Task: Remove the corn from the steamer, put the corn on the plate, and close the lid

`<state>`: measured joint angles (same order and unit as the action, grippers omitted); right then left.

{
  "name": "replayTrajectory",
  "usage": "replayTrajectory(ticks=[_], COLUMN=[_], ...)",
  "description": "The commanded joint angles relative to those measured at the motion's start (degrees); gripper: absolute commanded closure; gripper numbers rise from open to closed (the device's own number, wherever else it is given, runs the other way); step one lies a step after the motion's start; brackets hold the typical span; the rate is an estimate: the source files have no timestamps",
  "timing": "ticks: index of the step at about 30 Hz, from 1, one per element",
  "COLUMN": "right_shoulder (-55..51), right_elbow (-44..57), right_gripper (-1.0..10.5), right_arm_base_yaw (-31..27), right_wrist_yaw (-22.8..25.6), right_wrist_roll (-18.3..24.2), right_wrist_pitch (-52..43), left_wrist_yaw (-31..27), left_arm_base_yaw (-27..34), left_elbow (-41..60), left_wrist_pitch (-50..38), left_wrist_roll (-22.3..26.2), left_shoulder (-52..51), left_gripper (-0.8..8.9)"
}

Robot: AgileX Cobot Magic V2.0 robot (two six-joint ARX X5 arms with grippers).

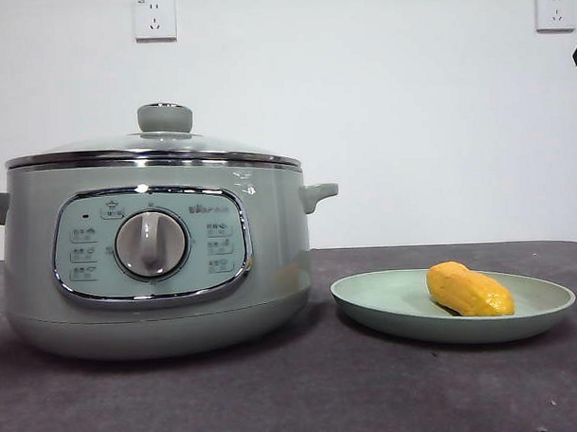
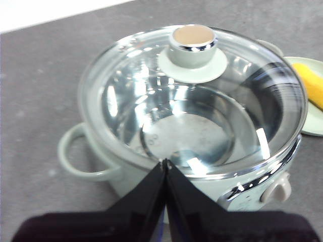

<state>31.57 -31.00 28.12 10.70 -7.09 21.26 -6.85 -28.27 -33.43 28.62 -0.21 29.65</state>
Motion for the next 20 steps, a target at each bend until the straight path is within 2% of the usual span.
replayTrajectory(ticks=[1, 5, 10, 15, 20], right_shoulder=[-0.1, -0.1, -0.1, -0.1, -0.1], right_elbow=[0.4, 0.4, 0.4, 0.4, 0.4], right_gripper=[9.5, 9.5, 9.5, 9.5, 9.5], right_arm_base_yaw=[0.0, 0.0, 0.0, 0.0, 0.0], right_wrist_yaw=[0.2, 0.2, 0.2, 0.2, 0.2], right_wrist_roll=[-0.6, -0.6, -0.6, -0.6, -0.6], right_wrist_pitch=[0.4, 1.6, 2.0, 2.0, 2.0], left_wrist_yaw=[-0.4, -0.5, 0.0, 2.6, 2.6], left_arm_base_yaw=[1.9, 6.7, 15.2, 21.4, 23.7], left_elbow=[0.1, 1.8, 10.7, 21.4, 28.0], left_wrist_pitch=[1.1, -0.3, -7.1, -12.3, -15.5], left_wrist_roll=[2.4, 2.8, 3.2, 3.2, 1.8], left_shoulder=[-5.3, -13.4, -22.2, -26.6, -27.6], left_gripper=[8.16, 8.16, 8.16, 8.16, 8.16])
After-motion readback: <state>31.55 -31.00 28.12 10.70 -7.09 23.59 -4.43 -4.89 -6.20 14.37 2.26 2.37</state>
